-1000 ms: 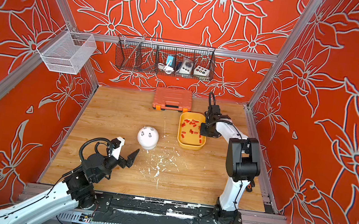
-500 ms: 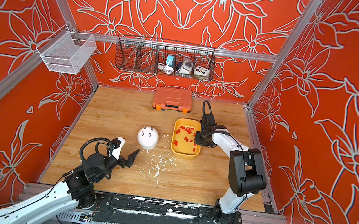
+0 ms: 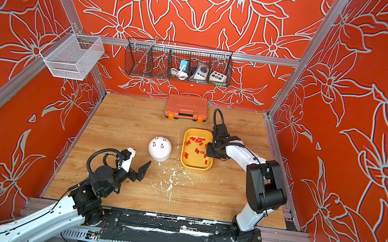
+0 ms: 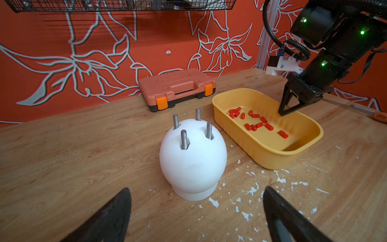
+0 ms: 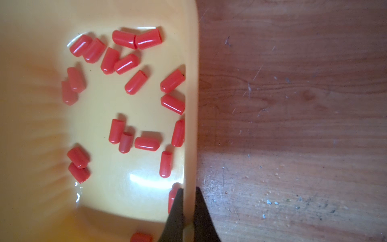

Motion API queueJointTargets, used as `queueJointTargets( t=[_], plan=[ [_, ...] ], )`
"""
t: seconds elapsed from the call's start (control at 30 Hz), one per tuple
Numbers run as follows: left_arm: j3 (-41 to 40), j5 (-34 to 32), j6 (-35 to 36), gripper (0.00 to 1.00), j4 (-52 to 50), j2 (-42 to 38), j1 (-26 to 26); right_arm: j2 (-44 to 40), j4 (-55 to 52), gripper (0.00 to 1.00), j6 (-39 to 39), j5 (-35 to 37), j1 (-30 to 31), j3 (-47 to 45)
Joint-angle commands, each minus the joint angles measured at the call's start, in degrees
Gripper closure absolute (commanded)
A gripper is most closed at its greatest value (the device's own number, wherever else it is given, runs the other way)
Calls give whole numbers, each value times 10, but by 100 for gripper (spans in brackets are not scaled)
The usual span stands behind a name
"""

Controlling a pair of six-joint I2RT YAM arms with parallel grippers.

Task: Cover the protruding screws with screw protection sleeves
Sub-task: Move the storage box to the center of the board, then pick up the screw protection sleeve from the storage box.

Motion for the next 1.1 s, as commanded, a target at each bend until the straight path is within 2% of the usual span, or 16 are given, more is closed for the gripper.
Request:
queueJointTargets(
  t=[0.0, 0.2, 0.3, 0.4, 0.57, 0.7, 1.07],
  plan=[
    [-1, -5, 9, 5, 21, -2, -2, 12, -10, 92, 9, 15, 6, 13],
    [-2, -5, 11, 5, 21, -5, -2, -19, -33, 61, 1, 33, 7, 31],
    [-1, -5, 12, 5, 20, -5, -2, -36, -56, 57, -11, 55, 7, 53],
    [-1, -5, 12, 5, 18, -7, -2, -53, -73, 56, -28, 59, 9, 74],
    [4, 1, 13, 5, 17, 3, -2, -49, -71, 65, -34, 18, 40, 101],
    [7, 4, 12, 5, 21, 18, -2, 13, -93, 68, -29, 8, 58, 151],
    [9, 5, 13, 5, 17, 15, -2, 158, -141, 69, -30, 4, 72, 252]
  ],
)
